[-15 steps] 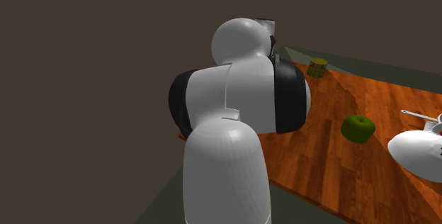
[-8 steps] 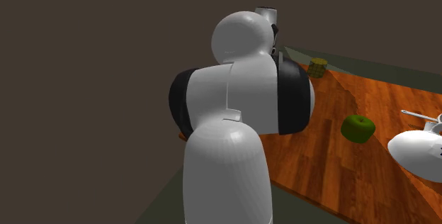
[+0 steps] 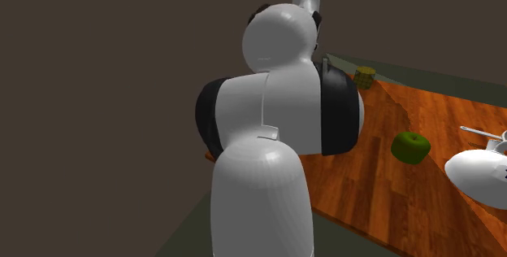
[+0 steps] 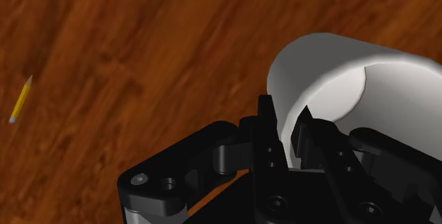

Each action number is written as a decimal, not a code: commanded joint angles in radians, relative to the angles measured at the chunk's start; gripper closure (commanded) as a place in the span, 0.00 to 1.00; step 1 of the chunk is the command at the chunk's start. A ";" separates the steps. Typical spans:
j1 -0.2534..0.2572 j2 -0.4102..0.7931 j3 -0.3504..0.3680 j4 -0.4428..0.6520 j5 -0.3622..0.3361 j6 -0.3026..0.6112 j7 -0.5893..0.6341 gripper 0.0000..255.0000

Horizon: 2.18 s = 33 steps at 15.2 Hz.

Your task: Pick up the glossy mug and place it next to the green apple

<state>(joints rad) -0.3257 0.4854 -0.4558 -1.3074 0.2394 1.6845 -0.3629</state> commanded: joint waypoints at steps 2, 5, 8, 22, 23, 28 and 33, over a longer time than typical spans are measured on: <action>-0.006 0.002 -0.001 0.044 0.000 -0.042 0.003 1.00; -0.014 0.007 -0.001 0.094 0.001 -0.085 0.006 1.00; -0.024 0.016 -0.001 0.149 0.004 -0.131 0.010 1.00; -0.225 0.033 -0.057 0.186 0.020 -0.169 -0.232 1.00; -0.245 0.042 -0.061 0.199 0.024 -0.174 -0.252 1.00; -0.361 0.109 -0.071 0.302 0.052 -0.217 -0.349 1.00; -0.513 0.229 -0.065 0.507 0.096 -0.300 -0.431 1.00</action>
<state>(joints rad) -0.8028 0.6890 -0.5225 -0.8465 0.3261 1.4047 -0.7731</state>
